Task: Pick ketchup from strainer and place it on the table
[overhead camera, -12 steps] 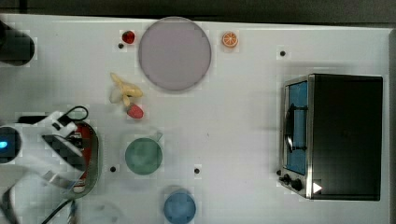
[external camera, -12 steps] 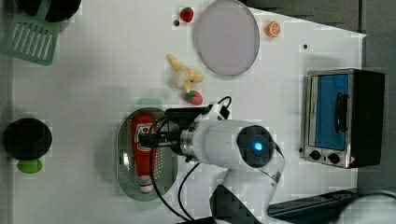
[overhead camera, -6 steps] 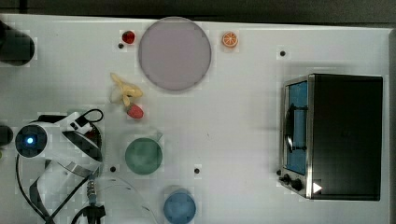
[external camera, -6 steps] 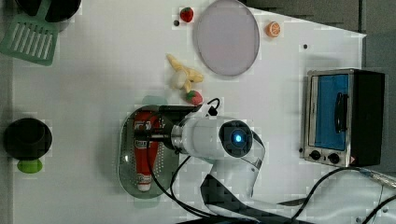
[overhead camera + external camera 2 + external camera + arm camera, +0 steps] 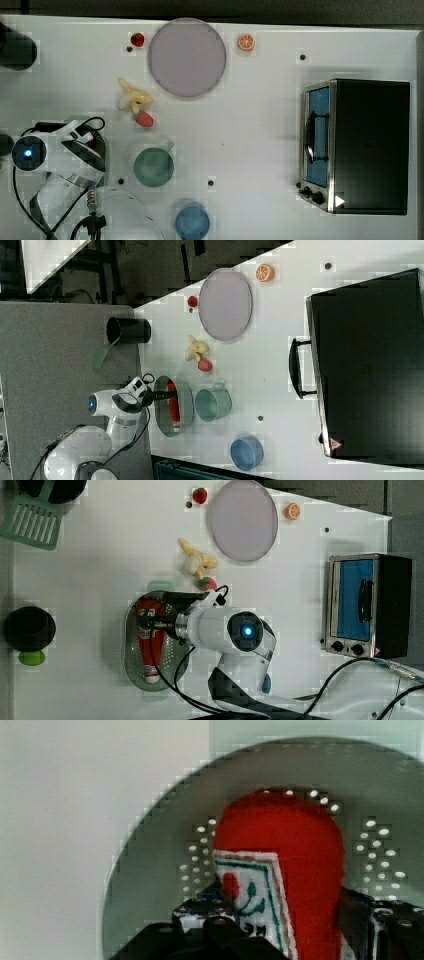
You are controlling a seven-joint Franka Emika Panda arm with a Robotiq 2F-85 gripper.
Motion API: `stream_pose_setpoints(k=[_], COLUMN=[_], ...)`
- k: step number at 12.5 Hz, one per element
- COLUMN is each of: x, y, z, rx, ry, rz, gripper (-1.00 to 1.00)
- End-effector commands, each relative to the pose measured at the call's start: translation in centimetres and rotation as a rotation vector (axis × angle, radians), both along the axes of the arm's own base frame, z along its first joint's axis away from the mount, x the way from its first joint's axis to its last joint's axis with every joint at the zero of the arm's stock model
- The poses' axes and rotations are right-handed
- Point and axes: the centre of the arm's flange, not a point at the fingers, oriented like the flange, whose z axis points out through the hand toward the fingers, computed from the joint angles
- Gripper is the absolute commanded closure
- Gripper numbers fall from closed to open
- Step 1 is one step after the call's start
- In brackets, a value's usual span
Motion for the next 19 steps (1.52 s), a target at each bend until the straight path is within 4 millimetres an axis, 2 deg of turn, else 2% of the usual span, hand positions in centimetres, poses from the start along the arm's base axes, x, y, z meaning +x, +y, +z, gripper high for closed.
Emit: stream_pose_setpoints(k=[1, 3, 5, 8, 11, 14, 17, 19], x=[-0.9, -1.6, -1.1, 0.8, 3.5, 7.3, 11.8, 14.1], y=[0.5, 0.7, 0.2, -1.5, -4.4, -10.0, -17.6, -23.5], z=[2.6, 6.7, 11.4, 17.7, 21.8, 23.9, 25.5, 25.3], rx=[-0.001, 0.010, 0.016, 0.006, -0.011, -0.019, -0.021, -0.026], ry=[-0.010, -0.007, -0.001, -0.050, -0.032, 0.074, 0.053, 0.042], rz=[-0.043, -0.086, -0.169, -0.191, -0.146, -0.125, -0.152, -0.187], gripper=[-0.18, -0.18, -0.18, -0.18, -0.18, -0.18, -0.18, -0.18])
